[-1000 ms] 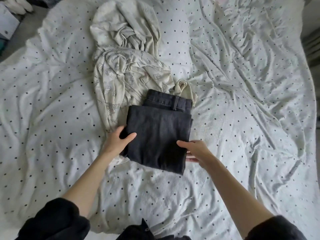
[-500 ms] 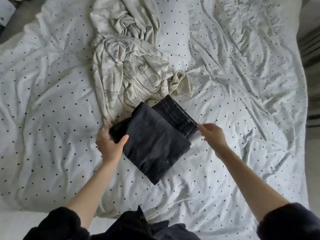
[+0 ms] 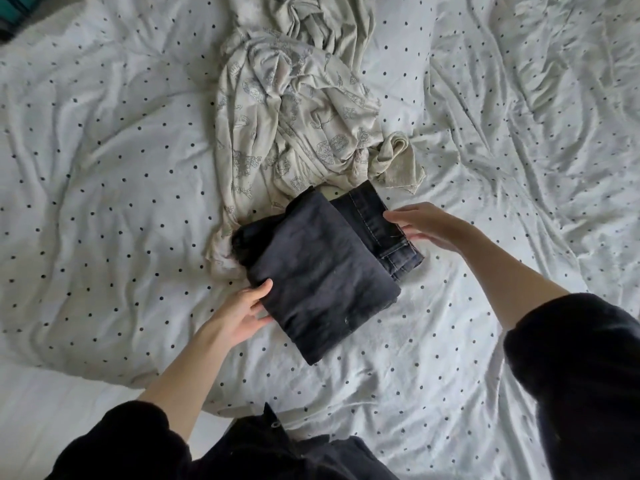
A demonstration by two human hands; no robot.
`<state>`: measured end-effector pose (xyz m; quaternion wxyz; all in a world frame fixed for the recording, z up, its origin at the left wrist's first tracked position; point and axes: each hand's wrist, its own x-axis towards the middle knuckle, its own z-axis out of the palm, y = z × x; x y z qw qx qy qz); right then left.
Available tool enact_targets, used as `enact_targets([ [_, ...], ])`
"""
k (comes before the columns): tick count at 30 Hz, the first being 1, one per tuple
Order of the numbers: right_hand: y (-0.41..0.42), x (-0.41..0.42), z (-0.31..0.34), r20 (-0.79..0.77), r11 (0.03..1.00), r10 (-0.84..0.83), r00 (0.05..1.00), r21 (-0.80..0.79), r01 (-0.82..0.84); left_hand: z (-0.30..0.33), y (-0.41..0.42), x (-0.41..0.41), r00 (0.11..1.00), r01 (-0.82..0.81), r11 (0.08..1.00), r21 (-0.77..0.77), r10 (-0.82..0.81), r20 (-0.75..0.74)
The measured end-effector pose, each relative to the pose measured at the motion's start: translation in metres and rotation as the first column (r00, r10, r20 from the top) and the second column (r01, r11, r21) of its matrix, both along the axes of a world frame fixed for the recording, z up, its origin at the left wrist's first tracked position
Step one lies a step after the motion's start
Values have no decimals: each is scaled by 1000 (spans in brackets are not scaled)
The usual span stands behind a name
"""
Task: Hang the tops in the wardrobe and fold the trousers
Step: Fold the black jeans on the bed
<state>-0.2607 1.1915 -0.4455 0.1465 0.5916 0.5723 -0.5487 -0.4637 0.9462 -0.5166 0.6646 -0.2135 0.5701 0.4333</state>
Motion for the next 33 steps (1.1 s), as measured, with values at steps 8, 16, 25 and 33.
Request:
enact_targets([
  [8,-18,-6,13,-3,985,-46,999,167,46,26,15,-14,981,126,991,49,-118,-154],
  [16,-76,67,76,-67,880,-424,903,205,428,76,65,-15,885,407,896,180,-338,-320],
  [25,-231,182,139,-144,501,-831,537,226,836,145,102,77,476,877,376,301,-772,-421],
  [33,-453,247,182,-218,2,-975,52,223,975,196,29,220,26,906,-180,383,-880,-475],
])
